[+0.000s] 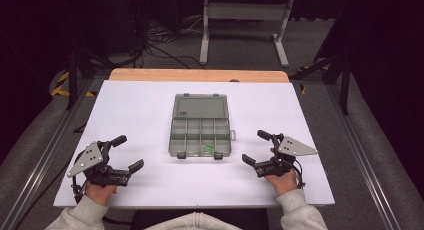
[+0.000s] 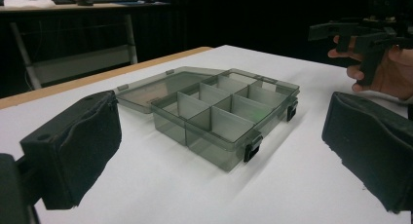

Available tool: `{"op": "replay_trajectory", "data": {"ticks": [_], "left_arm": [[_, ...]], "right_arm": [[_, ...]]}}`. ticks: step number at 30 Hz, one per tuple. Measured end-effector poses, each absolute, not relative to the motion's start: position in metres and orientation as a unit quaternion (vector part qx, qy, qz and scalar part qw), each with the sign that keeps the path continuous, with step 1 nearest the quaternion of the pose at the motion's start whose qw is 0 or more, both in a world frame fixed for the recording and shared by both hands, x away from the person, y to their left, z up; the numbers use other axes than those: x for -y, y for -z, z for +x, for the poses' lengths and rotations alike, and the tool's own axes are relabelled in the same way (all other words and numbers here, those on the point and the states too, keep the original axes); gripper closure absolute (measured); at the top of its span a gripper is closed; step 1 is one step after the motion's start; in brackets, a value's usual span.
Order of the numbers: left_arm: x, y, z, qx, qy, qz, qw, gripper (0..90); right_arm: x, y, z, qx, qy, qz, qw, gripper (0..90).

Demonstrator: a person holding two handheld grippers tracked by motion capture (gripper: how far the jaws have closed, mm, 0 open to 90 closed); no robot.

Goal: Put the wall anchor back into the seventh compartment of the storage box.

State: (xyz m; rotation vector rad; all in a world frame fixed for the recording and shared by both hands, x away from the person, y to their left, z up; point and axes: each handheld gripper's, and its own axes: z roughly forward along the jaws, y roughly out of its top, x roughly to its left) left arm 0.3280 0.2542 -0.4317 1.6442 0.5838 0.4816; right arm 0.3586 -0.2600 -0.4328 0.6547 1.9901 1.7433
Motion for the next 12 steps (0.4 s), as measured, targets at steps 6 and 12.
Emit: {"op": "replay_trajectory", "data": {"ticks": [6,12], "left_arm": [[-0.2536,0.4319,0.3278,-0.254,-0.208,0.716,0.616,1.6],[-0.2538,0.432,0.3278,-0.256,-0.209,0.716,0.615,1.6]], "right_arm": [[0.2643,0.4329,0.3588,-0.705,-0.634,0.238,0.212,0.0],[0.2639,0.4326,0.3587,-0.706,-0.634,0.232,0.214,0.0]]}}
